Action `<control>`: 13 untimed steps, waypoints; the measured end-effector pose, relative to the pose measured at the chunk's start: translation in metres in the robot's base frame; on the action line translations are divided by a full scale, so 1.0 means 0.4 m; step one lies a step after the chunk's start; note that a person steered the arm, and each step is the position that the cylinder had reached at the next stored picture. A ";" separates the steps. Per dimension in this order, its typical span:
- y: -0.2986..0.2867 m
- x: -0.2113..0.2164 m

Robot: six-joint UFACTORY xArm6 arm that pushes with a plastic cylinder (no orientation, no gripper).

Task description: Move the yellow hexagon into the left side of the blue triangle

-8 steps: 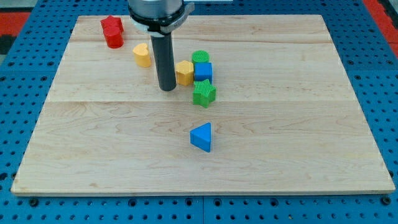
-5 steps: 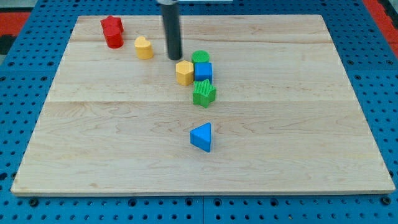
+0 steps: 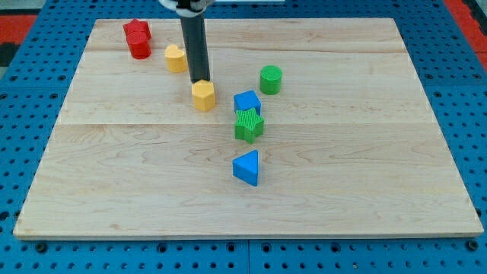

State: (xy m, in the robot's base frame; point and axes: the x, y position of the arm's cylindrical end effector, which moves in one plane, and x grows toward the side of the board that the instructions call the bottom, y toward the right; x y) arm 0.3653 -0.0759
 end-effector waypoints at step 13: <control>0.085 0.314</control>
State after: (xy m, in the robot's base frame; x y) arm 0.4907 -0.0419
